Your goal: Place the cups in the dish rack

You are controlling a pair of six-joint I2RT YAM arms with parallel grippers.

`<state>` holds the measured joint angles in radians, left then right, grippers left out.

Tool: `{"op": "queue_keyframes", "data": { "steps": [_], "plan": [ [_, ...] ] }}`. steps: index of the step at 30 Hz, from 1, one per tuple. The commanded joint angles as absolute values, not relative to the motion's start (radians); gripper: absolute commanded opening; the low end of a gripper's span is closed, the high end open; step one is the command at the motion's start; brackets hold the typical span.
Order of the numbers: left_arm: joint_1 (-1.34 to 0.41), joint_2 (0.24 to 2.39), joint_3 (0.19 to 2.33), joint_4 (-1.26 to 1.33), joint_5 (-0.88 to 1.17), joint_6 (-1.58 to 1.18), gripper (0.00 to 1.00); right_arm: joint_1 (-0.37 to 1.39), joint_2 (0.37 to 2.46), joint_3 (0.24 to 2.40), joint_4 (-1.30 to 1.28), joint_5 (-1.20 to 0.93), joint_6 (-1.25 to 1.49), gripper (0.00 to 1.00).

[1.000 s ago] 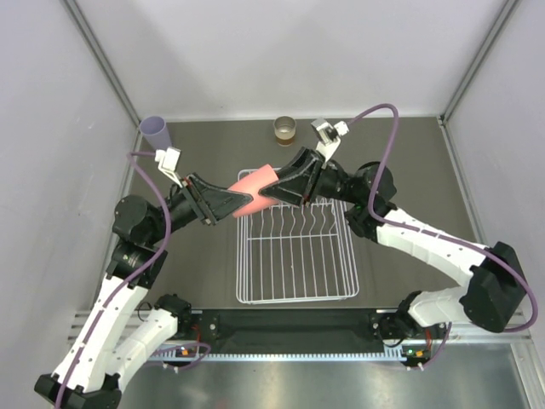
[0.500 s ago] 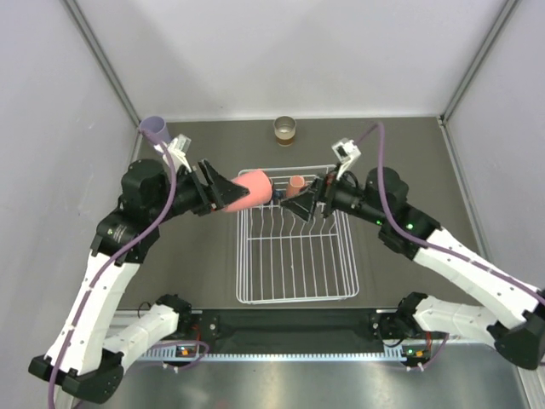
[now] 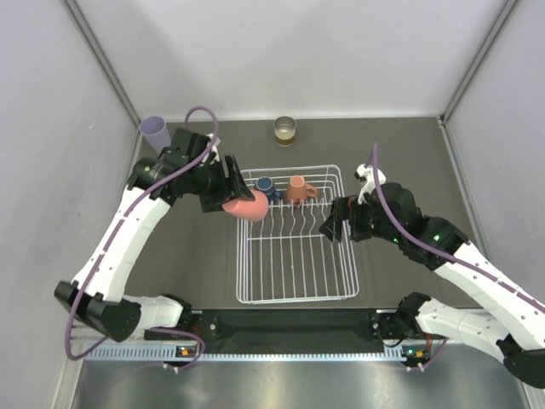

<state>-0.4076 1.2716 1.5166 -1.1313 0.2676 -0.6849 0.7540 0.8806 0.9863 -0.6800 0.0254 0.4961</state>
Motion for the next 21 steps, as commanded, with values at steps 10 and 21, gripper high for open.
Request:
{"op": "queue_keyframes", "data": {
  "steps": [10,21],
  "plan": [
    [-0.555,1.494,1.675,-1.373,0.150,-0.749,0.00,0.749,0.828,0.986,-0.854,0.109,0.462,1.00],
    [-0.581,1.568,1.592,-1.358,0.092,-0.880,0.00,0.749,0.784,0.919,-0.835,0.101,0.434,1.00]
  ]
}}
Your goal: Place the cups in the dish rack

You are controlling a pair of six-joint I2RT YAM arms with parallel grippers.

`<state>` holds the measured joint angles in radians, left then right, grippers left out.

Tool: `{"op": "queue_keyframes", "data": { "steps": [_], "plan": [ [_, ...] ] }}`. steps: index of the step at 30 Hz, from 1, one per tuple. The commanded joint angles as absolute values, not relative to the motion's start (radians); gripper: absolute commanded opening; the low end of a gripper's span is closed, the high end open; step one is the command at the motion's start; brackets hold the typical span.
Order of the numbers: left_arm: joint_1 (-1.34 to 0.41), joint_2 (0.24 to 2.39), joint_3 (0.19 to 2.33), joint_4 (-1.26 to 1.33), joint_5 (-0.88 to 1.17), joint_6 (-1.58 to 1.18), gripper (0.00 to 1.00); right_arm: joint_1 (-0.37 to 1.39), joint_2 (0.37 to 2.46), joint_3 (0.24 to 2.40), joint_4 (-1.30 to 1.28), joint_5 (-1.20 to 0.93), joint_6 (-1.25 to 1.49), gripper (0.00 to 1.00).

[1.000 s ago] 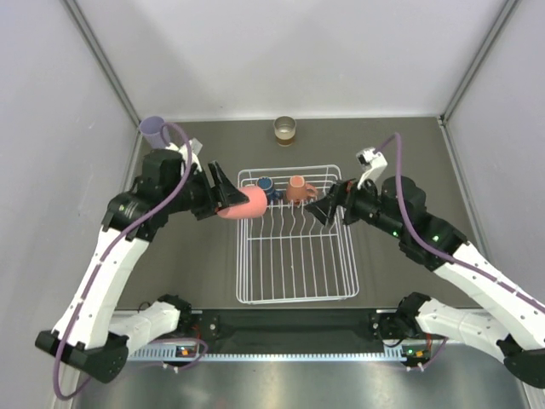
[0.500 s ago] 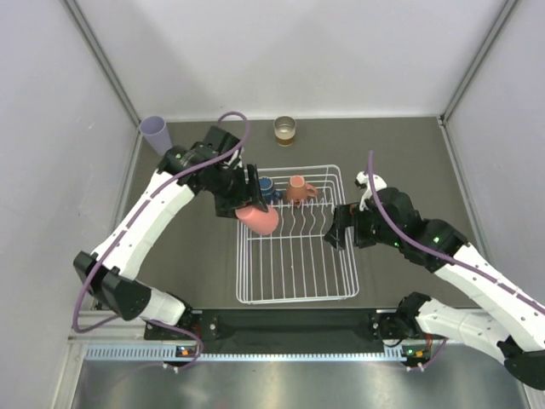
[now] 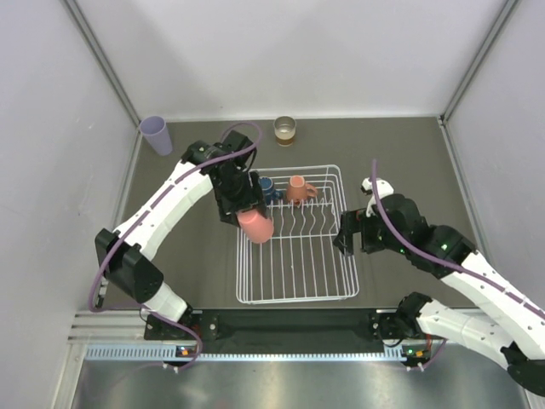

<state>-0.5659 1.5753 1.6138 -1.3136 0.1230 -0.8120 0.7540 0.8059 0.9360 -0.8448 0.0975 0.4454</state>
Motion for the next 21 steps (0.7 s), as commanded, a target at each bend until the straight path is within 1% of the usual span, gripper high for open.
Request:
{"op": "queue_keyframes", "data": {
  "steps": [1,7,21],
  "plan": [
    [-0.587,1.566,1.582,-1.342,0.068,-0.903,0.00,0.749,0.776,0.905,-0.828,0.095,0.439,1.00],
    [-0.620,1.559,1.484,-1.232,0.047,-0.972,0.00,0.749,0.758,0.887,-0.821,0.084,0.442,1.00],
    [-0.658,1.568,1.424,-1.160,0.020,-1.012,0.00,0.749,0.753,0.884,-0.813,0.091,0.436,1.00]
  ]
}}
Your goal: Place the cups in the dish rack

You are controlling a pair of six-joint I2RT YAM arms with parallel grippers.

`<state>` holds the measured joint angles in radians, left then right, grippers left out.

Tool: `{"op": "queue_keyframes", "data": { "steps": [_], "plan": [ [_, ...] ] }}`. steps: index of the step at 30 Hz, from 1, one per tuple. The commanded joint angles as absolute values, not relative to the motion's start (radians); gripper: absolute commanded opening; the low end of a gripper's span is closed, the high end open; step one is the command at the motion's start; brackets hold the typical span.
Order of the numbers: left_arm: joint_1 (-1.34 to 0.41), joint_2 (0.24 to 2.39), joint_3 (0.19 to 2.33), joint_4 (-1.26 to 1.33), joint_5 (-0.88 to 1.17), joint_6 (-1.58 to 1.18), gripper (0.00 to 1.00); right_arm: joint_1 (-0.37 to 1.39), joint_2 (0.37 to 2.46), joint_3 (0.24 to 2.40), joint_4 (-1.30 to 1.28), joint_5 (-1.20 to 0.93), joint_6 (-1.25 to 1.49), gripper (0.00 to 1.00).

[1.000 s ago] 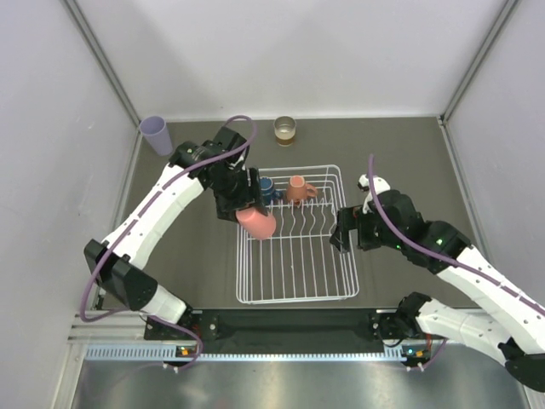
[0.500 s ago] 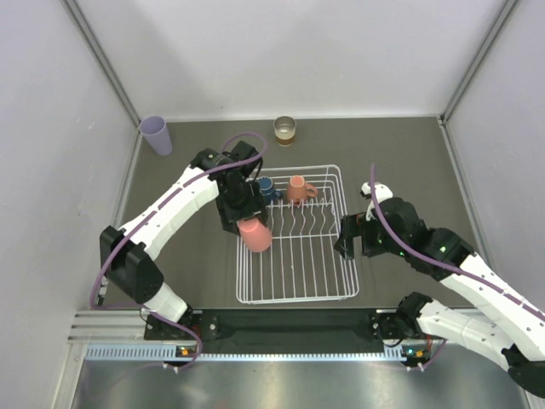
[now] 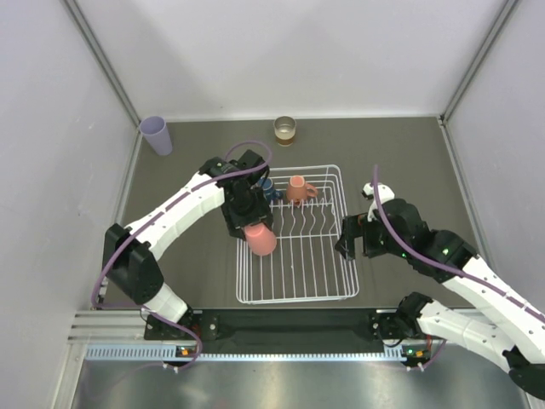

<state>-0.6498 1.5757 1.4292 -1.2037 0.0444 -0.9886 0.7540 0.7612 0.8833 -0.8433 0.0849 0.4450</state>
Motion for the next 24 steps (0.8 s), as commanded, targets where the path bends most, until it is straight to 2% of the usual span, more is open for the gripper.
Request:
{"op": "queue_keyframes", "data": {
  "steps": [1,24],
  "plan": [
    [-0.660,1.568,1.419,-1.158,0.015,-1.015,0.00,0.747,0.753,0.881,-0.810,0.094,0.434,1.00],
    [-0.719,1.624,1.344,-1.115,-0.074,-1.103,0.00,0.749,0.747,0.874,-0.802,0.095,0.433,1.00]
  ]
}}
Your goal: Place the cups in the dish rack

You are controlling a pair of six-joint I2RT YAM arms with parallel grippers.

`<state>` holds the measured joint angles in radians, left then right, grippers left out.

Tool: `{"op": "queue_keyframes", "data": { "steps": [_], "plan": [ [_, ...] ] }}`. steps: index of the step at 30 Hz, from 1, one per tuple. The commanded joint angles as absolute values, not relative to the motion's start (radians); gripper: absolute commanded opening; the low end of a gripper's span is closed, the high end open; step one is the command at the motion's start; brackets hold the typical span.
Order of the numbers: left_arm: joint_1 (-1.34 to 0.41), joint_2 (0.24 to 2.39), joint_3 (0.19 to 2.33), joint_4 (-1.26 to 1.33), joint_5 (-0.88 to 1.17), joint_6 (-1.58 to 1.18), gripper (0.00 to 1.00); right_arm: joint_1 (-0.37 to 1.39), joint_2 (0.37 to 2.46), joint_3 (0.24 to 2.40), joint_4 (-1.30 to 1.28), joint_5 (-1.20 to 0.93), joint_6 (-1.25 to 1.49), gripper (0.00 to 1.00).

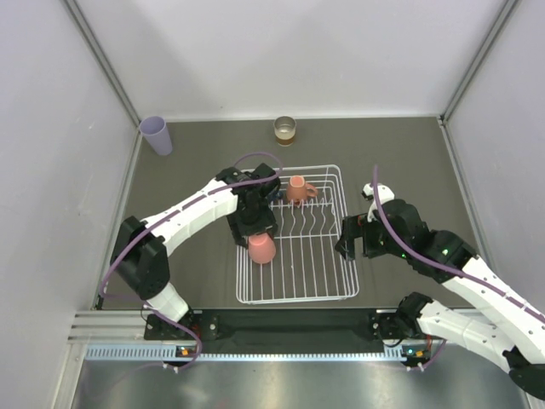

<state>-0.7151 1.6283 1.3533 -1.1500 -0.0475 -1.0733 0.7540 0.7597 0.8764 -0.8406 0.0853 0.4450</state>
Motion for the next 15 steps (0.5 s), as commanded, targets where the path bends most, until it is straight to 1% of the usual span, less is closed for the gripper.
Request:
{"op": "queue_keyframes", "data": {
  "steps": [1,15],
  "plan": [
    [-0.718,1.623,1.339,-1.112,-0.078,-1.104,0.00,0.749,0.747,0.873,-0.802,0.094,0.433,1.00],
    [-0.719,1.652,1.304,-1.057,-0.086,-1.112,0.01,0.749,0.736,0.867,-0.796,0.104,0.437,1.00]
  ]
}}
